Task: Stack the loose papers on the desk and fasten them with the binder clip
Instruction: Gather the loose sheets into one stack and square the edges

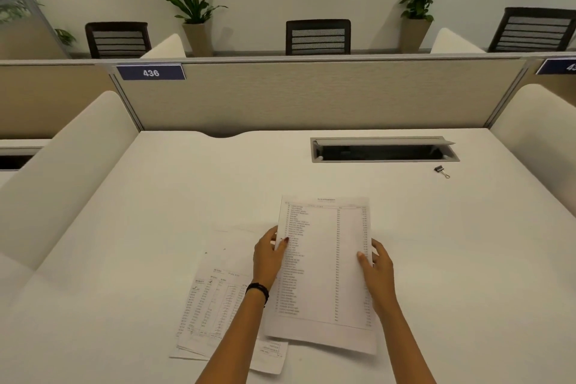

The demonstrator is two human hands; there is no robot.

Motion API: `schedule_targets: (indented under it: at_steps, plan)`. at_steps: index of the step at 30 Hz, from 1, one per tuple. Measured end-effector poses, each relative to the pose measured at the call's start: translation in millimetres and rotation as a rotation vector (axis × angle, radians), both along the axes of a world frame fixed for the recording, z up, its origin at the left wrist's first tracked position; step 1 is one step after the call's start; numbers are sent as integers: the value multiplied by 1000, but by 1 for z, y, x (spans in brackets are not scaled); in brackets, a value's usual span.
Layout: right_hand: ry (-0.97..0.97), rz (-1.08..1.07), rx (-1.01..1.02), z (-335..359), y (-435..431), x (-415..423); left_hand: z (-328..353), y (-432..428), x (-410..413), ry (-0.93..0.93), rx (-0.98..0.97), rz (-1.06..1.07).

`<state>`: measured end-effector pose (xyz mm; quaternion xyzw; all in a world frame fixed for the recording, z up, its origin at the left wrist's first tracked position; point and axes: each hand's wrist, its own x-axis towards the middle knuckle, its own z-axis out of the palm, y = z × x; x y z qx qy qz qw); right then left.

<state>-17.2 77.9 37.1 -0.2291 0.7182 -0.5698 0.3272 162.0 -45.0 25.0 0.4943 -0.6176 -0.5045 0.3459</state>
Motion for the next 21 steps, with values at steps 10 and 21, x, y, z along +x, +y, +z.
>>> schedule_targets:
  at_steps: [10, 21]
  plan:
    - [0, -79, 100, -30, 12, 7, -29, -3, 47, -310, -130, 243]
    - [-23, -98, 124, -33, 19, 12, -45, -16, 104, -798, -60, 500]
